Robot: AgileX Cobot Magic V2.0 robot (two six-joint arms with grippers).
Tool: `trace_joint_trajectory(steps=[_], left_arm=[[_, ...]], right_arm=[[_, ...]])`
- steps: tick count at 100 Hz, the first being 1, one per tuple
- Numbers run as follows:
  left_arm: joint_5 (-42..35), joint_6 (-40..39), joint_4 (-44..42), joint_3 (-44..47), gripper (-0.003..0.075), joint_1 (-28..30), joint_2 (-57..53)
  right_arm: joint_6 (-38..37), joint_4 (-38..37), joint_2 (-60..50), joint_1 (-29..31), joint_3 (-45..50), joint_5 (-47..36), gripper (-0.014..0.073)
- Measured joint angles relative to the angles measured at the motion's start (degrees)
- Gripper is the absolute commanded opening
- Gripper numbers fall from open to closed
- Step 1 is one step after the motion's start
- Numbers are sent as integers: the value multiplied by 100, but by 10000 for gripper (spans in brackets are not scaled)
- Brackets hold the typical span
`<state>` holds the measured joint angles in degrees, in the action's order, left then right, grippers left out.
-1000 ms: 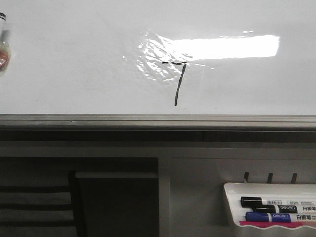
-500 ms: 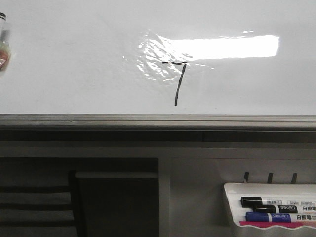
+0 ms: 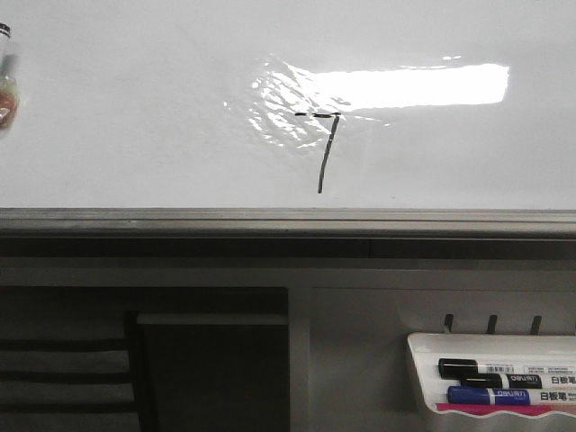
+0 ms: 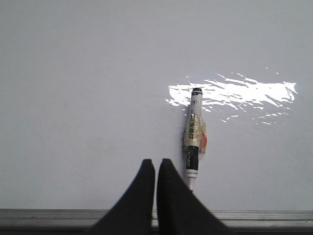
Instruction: Write number 7 on whiteboard
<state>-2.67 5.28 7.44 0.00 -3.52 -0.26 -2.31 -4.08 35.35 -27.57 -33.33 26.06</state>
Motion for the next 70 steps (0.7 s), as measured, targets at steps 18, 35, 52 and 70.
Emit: trace_joint_trajectory(steps=[18, 35, 52, 70], left_arm=[[-3, 0, 0, 0, -20, 0, 0], [-13, 0, 0, 0, -20, 0, 0], [-13, 0, 0, 0, -20, 0, 0], [-13, 0, 0, 0, -20, 0, 0]], right_arm=[[0, 0, 0, 0, 0, 0, -71], [0, 0, 0, 0, 0, 0, -71], [0, 0, -83, 36, 55, -22, -71], [0, 146, -618, 824, 580, -431, -71]])
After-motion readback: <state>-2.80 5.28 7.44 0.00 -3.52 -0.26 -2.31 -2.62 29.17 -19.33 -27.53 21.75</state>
